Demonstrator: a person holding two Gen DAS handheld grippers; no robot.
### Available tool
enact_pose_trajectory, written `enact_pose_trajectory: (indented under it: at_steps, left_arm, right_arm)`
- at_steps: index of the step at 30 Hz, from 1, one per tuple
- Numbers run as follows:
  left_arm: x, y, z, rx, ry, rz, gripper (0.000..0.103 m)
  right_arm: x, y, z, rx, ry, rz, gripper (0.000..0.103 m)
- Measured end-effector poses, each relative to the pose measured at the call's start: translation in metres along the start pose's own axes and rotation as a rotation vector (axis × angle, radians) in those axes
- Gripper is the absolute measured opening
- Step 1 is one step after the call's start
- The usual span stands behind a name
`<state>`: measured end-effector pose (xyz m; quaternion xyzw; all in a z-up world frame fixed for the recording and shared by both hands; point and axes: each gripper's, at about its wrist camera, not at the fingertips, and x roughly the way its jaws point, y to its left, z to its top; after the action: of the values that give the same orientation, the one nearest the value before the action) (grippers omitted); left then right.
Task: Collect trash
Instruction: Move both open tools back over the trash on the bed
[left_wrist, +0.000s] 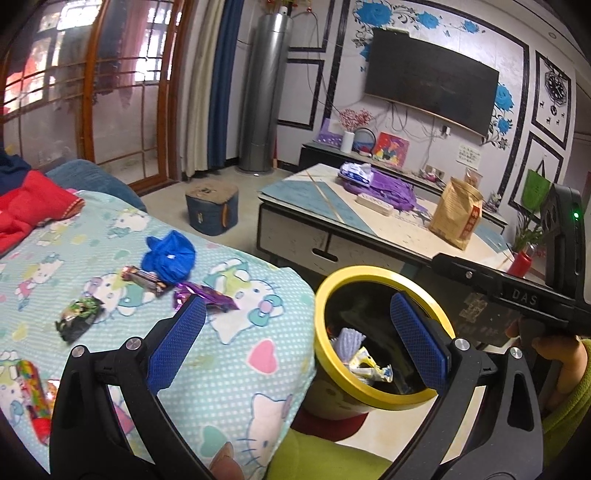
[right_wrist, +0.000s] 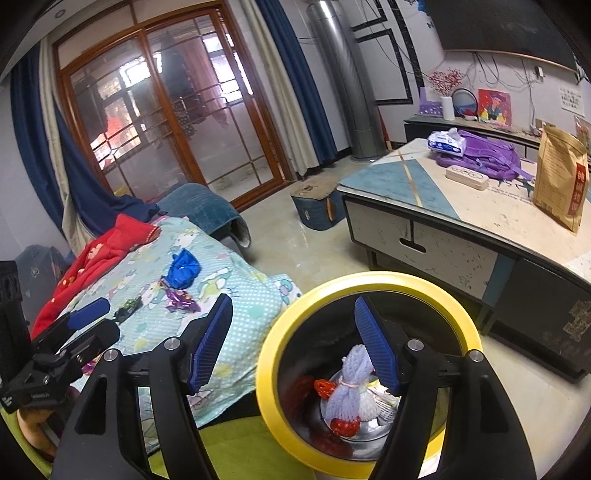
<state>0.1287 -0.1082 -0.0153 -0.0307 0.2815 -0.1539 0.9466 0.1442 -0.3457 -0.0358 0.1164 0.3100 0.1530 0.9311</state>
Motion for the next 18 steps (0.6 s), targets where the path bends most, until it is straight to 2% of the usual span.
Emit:
enact_pose_trajectory:
  at_steps: [8,18]
  left_arm:
    - [-0.017,0.019,0.003,-0.025,-0.045,0.045,0.092]
    - [-0.033,0.054,0.006,-0.092,-0.08,0.107,0.092]
  right_arm:
    - [-0.001,0.023,0.001,-0.033,-0.013,0.043,0.068]
    - [0.011,0.064,-0.002,-0.112,0.021,0.094,0.07]
